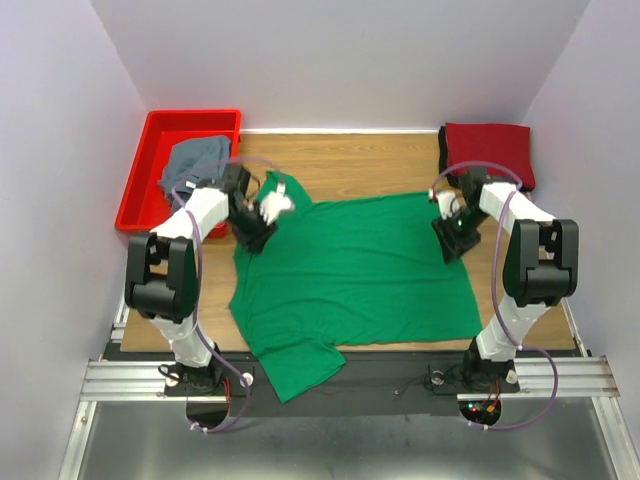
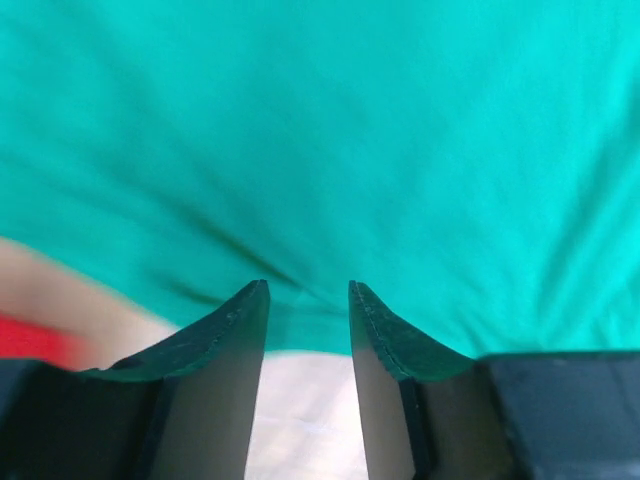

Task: Fold and stack the t-shirts
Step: Flatten the tshirt out

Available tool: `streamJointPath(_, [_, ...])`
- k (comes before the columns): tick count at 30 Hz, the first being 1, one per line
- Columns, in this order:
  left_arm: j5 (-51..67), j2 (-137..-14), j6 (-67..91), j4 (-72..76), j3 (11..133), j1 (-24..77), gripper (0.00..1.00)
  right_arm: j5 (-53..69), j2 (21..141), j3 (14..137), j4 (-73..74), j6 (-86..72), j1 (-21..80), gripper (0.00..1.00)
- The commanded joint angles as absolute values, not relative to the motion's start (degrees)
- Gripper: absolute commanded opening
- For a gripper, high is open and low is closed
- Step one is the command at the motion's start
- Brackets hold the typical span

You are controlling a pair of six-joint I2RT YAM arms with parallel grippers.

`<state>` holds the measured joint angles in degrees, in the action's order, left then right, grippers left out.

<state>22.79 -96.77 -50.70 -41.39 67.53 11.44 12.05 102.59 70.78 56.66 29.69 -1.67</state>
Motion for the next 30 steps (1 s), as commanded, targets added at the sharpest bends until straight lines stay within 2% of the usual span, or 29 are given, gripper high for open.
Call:
streamJointPath(1, [29.08, -102.19, -47.47, -42.81, 85.45, 10.55, 0.51, 14.67, 105.19, 84.78, 55.38, 27.78, -1.49, 0.51])
streamJointPath(2, [29.7, -103.78, -45.72, -42.63, 91.69, 10.37, 0.52, 14.59, 107.9, 90.03, 54.76, 27.34, -1.49, 0.51])
streamJointPath(6, [30.23, -111.17, -40.71, -40.7, 101.67, 9.32, 0.53, 12.66, 115.55, 101.73, 49.93, 25.23, -1.49, 0.5])
streamJointPath(8, [30.76, -115.56, -38.6, -40.26, 108.78, 8.97, 0.53, 10.73, 120.9, 107.62, 48.44, 25.22, -1.49, 0.45])
streamJointPath(17, [29.01, -118.21, -34.02, -34.37, 110.22, 8.7, 0.53, 8.35, 133.4, 120.57, 45.09, 25.23, -1.49, 0.45])
streamJointPath(24, [28.13, -119.0, -32.87, -32.7, 109.86, 8.53, 0.53, 7.99, 137.11, 123.75, 43.42, 23.64, -1.49, 0.45])
streamJointPath(30, [24.88, -121.9, -29.54, -30.85, 112.84, 7.82, 0.58, 10.63, 136.06, 118.32, 43.51, 23.2, -1.49, 0.44])
